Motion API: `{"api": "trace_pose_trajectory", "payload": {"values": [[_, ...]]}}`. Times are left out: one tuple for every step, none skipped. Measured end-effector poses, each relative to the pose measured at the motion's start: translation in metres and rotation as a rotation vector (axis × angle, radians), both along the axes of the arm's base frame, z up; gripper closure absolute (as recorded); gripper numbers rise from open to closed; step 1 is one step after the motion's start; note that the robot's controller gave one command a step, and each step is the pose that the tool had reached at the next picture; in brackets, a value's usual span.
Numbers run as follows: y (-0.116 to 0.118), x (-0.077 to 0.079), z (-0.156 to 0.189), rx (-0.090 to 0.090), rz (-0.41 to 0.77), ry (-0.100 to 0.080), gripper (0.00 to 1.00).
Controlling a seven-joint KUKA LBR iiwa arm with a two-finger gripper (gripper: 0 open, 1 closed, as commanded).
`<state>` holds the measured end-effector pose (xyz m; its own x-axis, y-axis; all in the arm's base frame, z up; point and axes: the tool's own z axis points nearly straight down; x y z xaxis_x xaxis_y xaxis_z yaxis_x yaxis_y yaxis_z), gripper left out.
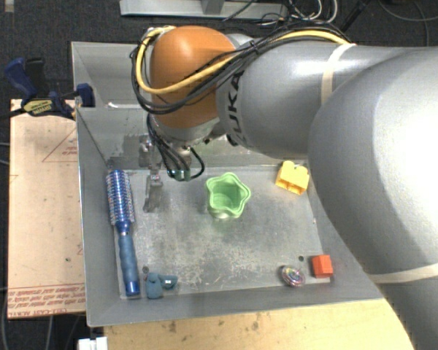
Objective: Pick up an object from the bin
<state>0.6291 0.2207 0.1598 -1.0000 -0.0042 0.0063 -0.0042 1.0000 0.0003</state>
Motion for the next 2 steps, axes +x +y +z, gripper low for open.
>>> {"api": "trace_pose_trajectory", "payload": {"values": [[0.006,-0.053,0.0,0.002,0.309,-0.006,0.0],[0.033,-0.022,-0.072,0.005,0.611,-0.011,0.0]]}}
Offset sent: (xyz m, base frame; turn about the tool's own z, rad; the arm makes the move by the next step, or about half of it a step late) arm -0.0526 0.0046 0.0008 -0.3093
